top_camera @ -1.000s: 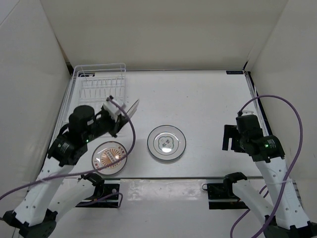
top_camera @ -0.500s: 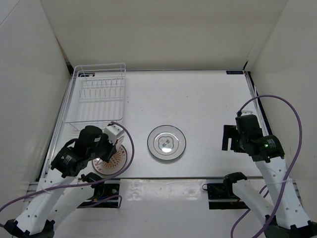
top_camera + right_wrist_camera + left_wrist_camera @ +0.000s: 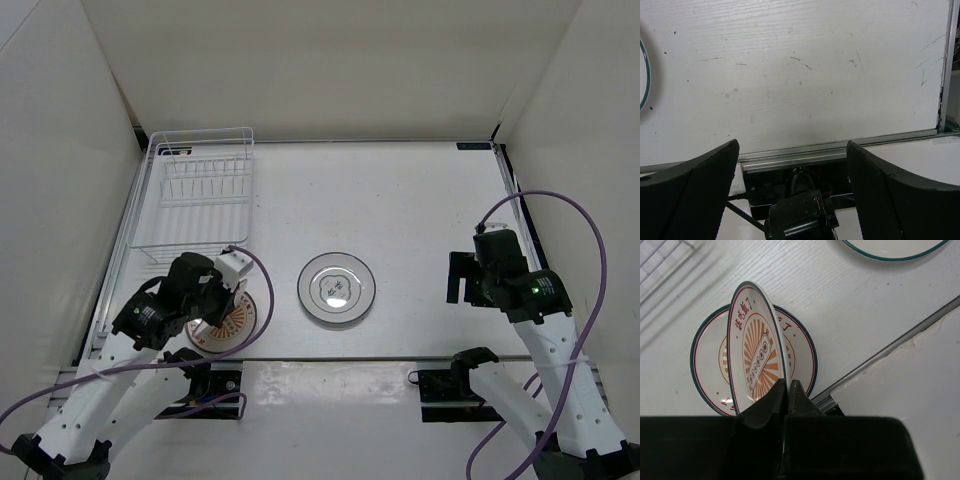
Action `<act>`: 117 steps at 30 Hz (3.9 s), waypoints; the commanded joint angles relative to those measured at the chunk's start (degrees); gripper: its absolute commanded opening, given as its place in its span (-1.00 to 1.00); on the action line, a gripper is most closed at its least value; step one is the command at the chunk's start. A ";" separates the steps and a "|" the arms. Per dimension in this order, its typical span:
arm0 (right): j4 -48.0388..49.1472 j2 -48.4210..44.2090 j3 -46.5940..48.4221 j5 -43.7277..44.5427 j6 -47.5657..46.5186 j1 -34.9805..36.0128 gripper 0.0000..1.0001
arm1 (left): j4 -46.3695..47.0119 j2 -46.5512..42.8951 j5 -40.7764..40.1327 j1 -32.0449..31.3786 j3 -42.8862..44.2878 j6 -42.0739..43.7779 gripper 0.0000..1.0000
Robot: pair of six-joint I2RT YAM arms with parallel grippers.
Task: Unload the plates from the dish rack
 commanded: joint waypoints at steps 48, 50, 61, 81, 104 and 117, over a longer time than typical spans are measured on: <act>1.67 0.68 -0.67 -0.75 -0.81 1.42 0.79 | -18.12 39.35 -60.04 -54.01 -1.41 -60.75 -0.85; 1.67 0.59 -0.76 -0.75 -0.90 1.42 0.79 | -16.72 40.06 -61.09 -54.01 -1.59 -61.46 -0.83; 1.76 0.42 -0.68 -0.58 -0.81 1.59 0.79 | -9.94 42.61 -61.98 -53.31 -5.45 -61.55 0.09; 1.67 0.07 -0.59 -0.40 -0.64 1.77 0.79 | 7.62 13.39 -41.36 -45.59 -8.25 -40.23 1.00; 2.11 -1.60 -0.50 -4.79 -0.64 1.59 0.79 | 9.49 -18.30 -55.37 -33.88 -18.82 -27.62 1.00; 3.16 -0.99 -0.94 -7.08 -2.21 1.86 0.79 | 20.53 -10.30 -41.87 -33.88 -19.08 -17.18 1.00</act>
